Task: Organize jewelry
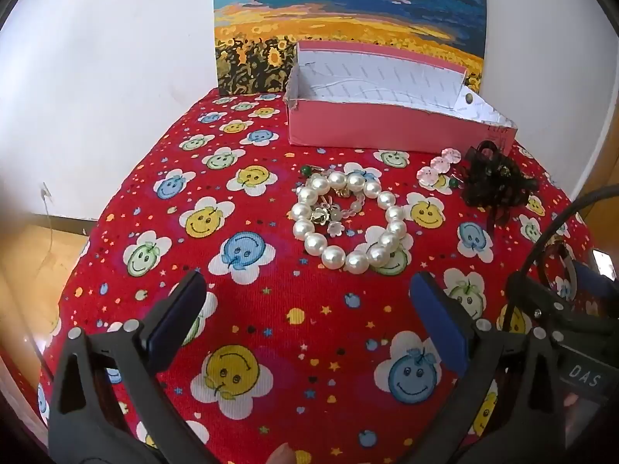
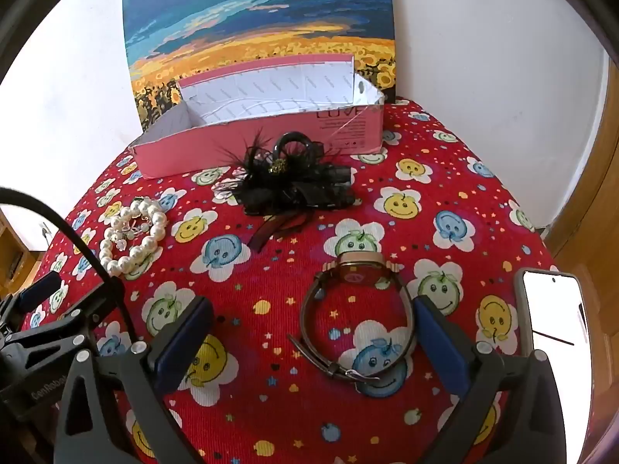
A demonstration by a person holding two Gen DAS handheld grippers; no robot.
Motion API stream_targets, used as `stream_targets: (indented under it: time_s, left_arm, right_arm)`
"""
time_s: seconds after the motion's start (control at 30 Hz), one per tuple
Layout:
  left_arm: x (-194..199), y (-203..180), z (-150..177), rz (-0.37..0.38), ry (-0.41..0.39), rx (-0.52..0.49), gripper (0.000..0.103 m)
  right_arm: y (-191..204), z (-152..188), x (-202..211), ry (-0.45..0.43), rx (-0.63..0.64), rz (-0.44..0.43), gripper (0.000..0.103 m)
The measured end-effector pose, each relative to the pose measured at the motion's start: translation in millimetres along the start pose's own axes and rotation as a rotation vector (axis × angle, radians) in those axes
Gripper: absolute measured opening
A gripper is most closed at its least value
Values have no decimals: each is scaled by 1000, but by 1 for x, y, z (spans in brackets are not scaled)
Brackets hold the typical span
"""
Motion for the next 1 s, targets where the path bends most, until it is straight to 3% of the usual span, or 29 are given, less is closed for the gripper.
stream_targets:
  time_s: [1.0]
  left_arm:
    - [-2,3,-2,10,8,12,99]
  right_arm:
    - [0,0,-1,1,4,5,103]
Point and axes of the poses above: each gripper's, at about its wrist camera, not at the fingertips, and x roughly against the way its jaws point, y to its left, z to its underside, the point moved 8 cm from there along -x, roughly the way its jaws point, and after that the axes turned 5 degrees about x, right-handed, at the moved point
